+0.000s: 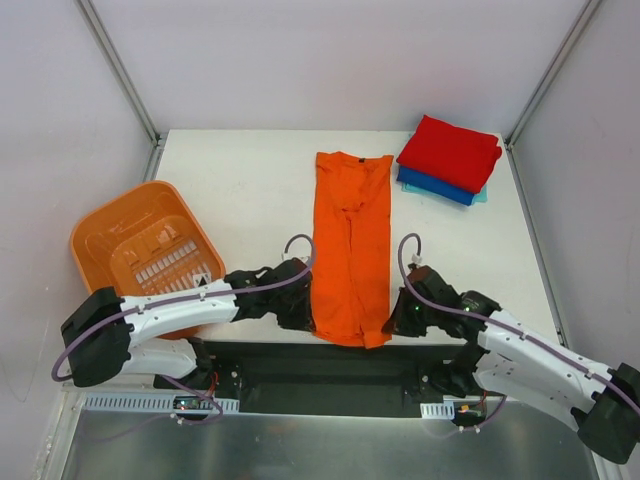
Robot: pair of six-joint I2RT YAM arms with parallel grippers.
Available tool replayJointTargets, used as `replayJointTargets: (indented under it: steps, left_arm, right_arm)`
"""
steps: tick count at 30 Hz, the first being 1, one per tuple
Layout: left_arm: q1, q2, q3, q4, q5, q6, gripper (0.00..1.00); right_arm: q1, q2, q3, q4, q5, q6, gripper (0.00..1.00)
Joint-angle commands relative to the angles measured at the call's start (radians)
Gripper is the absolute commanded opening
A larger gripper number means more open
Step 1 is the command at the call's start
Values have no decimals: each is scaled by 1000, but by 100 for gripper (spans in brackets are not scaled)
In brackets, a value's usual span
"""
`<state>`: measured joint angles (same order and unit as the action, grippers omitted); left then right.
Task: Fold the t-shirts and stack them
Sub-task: Fold the tshirt
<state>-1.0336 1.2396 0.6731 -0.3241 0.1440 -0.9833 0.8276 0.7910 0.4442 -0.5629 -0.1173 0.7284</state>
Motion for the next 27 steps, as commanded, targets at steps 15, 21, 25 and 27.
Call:
replayJointTargets:
  steps: [15,21,25,27]
  left_arm:
    - [317,263,451,13,-104,241,0]
    - [395,402,589,19,-35,297,0]
    - [447,474,664,17,2,324,0]
    - [463,517,683,19,23,325,0]
  right_arm:
    - [-280,485,602,-29,210,-352,1]
    - [-372,688,749,-14,130,-400,1]
    - [-413,789,826,-9,82,-417,1]
    - [-429,839,863,-11,67,-422,1]
